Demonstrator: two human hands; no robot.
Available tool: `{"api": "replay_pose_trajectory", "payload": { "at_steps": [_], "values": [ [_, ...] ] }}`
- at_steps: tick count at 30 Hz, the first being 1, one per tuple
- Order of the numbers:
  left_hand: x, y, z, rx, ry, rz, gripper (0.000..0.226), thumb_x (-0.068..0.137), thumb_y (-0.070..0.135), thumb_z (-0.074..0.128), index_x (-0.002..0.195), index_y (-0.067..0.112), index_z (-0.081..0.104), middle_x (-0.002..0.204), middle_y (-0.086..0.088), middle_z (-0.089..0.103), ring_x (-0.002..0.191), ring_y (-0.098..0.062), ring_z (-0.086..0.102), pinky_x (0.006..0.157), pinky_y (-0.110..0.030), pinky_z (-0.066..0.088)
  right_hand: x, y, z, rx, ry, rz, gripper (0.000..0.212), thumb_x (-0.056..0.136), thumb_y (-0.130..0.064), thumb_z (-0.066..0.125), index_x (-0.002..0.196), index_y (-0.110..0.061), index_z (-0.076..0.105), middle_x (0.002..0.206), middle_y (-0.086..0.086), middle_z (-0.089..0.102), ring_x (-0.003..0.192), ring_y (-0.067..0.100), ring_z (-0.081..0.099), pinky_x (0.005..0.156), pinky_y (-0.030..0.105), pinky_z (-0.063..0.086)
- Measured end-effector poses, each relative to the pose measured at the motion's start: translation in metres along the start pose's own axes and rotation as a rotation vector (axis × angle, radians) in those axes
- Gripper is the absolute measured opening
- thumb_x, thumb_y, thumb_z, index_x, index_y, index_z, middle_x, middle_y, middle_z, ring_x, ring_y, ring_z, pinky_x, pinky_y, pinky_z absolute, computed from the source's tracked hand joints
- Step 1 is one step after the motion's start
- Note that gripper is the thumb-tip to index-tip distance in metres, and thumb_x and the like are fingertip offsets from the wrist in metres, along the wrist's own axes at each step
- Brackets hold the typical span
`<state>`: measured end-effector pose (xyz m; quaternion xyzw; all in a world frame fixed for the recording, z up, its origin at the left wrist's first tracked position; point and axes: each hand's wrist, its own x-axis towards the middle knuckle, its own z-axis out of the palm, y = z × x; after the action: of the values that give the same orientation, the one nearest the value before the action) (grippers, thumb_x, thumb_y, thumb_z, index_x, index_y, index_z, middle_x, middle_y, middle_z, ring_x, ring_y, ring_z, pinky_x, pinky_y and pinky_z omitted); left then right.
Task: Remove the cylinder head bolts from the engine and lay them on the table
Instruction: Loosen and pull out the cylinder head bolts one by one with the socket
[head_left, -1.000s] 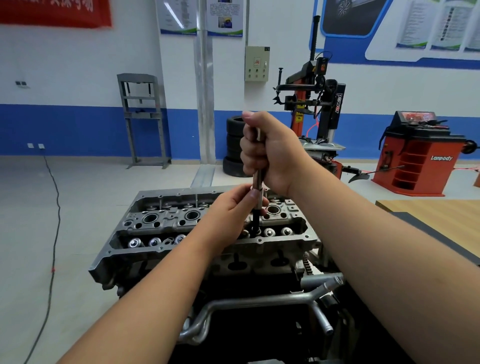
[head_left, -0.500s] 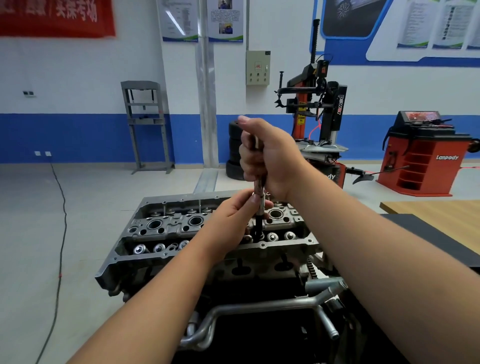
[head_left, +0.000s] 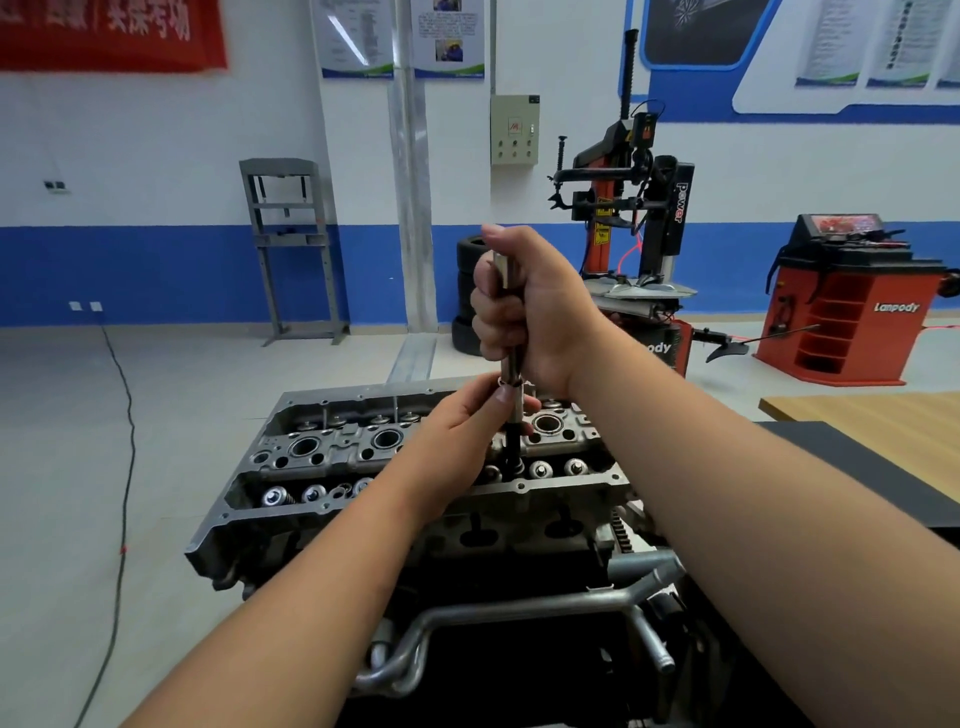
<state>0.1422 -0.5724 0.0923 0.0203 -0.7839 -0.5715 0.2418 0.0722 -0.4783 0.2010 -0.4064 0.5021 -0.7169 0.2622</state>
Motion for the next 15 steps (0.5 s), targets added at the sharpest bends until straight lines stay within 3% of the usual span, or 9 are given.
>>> {"api": "replay_pose_trajectory", "payload": {
  "at_steps": [2,5,7,10,12,15],
  "values": [
    [0.0,0.001,0.002,0.015,0.01,-0.003,0.035,0.098,0.057,0.043,0.114,0.036,0.067,0.108,0.016,0.075,0.098,-0.005,0.072,0.078,-0.033,0.046,-0.001,0.0,-0.002,-0.013,0.047,-0.005,0.038,0.096,-0.044,0.051,0.068,-0.019,0.052,0.05,-0.006,0.035,0.046,0.013,0.028,0.046,0.025,0.031],
    [0.005,-0.001,0.004,0.04,0.078,-0.01,0.023,0.106,0.051,0.049,0.107,0.036,0.066,0.099,0.015,0.075,0.091,-0.005,0.073,0.077,-0.033,0.049,-0.002,0.005,0.005,-0.187,0.281,-0.099,0.032,0.097,-0.049,0.051,0.087,-0.019,0.058,0.064,-0.004,0.055,0.051,0.011,0.049,0.055,0.026,0.044],
    [0.007,-0.002,0.004,0.051,0.139,-0.013,0.022,0.098,0.057,0.059,0.099,0.036,0.066,0.093,0.014,0.076,0.087,-0.007,0.073,0.075,-0.034,0.052,-0.001,0.007,0.01,-0.21,0.372,-0.179,0.033,0.101,-0.043,0.046,0.085,-0.017,0.058,0.065,-0.003,0.056,0.052,0.01,0.05,0.055,0.027,0.045],
    [0.008,-0.005,0.001,0.057,0.155,0.001,0.022,0.089,0.06,0.07,0.093,0.039,0.065,0.088,0.012,0.074,0.078,-0.013,0.07,0.072,-0.037,0.058,0.002,0.003,0.012,0.028,0.228,-0.104,0.044,0.102,-0.041,0.041,0.067,-0.017,0.054,0.049,-0.005,0.042,0.041,0.011,0.034,0.045,0.027,0.031],
    [0.005,-0.006,-0.002,-0.02,0.106,0.015,0.009,0.101,0.045,0.063,0.108,0.041,0.066,0.096,0.013,0.075,0.09,-0.008,0.072,0.079,-0.039,0.058,0.004,0.0,0.01,0.043,0.066,-0.02,0.049,0.097,-0.053,0.046,0.061,-0.019,0.049,0.046,-0.006,0.033,0.041,0.013,0.024,0.044,0.025,0.025],
    [0.001,-0.003,-0.003,-0.01,0.058,-0.003,0.026,0.105,0.047,0.047,0.119,0.04,0.067,0.108,0.013,0.076,0.103,-0.009,0.072,0.091,-0.047,0.054,0.006,0.001,0.006,-0.036,-0.018,-0.04,0.04,0.093,-0.048,0.054,0.065,-0.021,0.047,0.046,-0.009,0.031,0.042,0.012,0.023,0.044,0.024,0.027]
  ]
}}
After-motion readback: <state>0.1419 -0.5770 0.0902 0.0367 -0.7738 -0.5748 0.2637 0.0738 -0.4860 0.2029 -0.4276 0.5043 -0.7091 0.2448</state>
